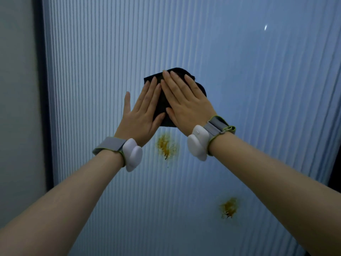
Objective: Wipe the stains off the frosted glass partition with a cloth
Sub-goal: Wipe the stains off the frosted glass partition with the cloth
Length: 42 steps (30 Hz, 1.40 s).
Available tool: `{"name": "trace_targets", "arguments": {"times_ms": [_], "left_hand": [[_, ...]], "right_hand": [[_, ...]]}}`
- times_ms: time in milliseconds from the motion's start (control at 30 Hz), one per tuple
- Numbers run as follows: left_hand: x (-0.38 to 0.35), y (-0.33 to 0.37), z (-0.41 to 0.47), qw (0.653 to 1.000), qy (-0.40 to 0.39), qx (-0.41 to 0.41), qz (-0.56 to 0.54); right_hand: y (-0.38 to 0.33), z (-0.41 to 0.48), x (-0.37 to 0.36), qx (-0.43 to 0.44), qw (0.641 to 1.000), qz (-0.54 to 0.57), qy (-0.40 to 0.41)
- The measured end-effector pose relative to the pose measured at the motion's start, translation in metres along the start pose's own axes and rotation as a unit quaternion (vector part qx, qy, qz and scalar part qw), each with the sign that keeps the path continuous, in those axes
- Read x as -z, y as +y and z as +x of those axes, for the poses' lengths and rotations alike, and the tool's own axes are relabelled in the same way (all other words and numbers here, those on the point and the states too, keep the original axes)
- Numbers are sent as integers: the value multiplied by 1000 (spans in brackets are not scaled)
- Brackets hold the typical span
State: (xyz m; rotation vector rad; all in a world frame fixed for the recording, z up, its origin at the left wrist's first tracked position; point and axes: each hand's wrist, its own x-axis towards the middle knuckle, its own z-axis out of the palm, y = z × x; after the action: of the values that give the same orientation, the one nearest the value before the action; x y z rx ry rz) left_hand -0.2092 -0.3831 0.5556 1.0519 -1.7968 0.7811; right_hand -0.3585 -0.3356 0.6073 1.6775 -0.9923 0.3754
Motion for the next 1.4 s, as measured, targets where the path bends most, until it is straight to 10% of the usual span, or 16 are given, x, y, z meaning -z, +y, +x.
{"name": "trace_targets", "arguments": {"times_ms": [867,1400], "left_hand": [[-19,-8,-61,999,-31,12,11],[-15,116,-35,998,1,-65,14]], "right_hand": [[-52,-37,-24,-11,996,-75,47],[37,-129,-2,-57,992,-106,43]]}}
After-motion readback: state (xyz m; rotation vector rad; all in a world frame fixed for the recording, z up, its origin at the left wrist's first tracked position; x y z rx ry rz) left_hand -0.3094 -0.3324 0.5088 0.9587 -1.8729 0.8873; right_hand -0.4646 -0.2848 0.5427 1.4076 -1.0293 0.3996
